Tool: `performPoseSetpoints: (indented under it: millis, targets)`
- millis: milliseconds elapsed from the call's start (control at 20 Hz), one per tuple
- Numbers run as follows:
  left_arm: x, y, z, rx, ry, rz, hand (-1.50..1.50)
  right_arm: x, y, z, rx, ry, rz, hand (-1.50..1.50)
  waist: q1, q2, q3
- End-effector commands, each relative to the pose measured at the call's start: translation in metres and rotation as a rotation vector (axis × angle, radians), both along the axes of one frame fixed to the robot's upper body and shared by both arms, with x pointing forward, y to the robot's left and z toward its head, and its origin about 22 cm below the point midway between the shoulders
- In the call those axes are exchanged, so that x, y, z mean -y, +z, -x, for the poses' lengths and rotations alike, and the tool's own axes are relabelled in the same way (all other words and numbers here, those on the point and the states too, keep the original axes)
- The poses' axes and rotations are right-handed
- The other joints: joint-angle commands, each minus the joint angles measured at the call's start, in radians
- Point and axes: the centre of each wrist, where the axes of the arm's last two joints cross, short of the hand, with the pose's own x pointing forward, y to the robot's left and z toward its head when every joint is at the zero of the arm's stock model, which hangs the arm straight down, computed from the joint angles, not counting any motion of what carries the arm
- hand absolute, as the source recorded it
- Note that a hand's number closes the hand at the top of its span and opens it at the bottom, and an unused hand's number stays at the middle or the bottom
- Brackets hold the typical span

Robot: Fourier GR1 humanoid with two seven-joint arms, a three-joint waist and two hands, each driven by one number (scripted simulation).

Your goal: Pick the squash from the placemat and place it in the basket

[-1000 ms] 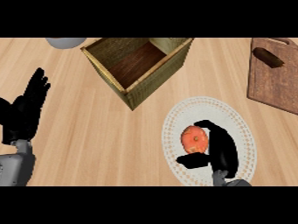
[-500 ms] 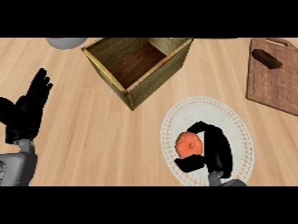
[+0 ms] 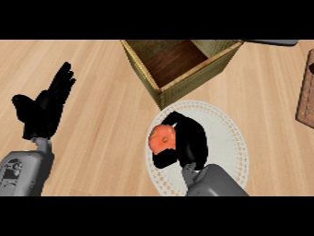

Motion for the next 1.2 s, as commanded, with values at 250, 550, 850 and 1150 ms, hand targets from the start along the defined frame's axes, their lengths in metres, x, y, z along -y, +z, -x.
performPoseSetpoints:
  millis: [250, 550, 850, 1150]
  targets:
    - [0.023, 0.002, -0.007, 0.003, -0.068, -0.003, 0.00, -0.042, 0.061, -0.026, 0.325, -0.056, -0.194, 1.50, 0.058, 0.004, 0.004]
    - [0.024, -0.002, -0.009, -0.016, -0.065, -0.003, 0.00, -0.062, 0.112, -0.046, 0.506, -0.109, -0.287, 1.50, 0.059, -0.006, -0.003]
    - [0.026, 0.004, -0.017, -0.020, -0.059, -0.017, 0.00, -0.082, 0.150, -0.068, 0.555, -0.168, -0.217, 1.50, 0.043, -0.016, -0.007]
    - [0.031, -0.001, -0.016, -0.020, -0.052, -0.014, 0.00, -0.088, 0.190, -0.095, 0.619, -0.278, -0.257, 1.50, 0.037, -0.011, -0.007]
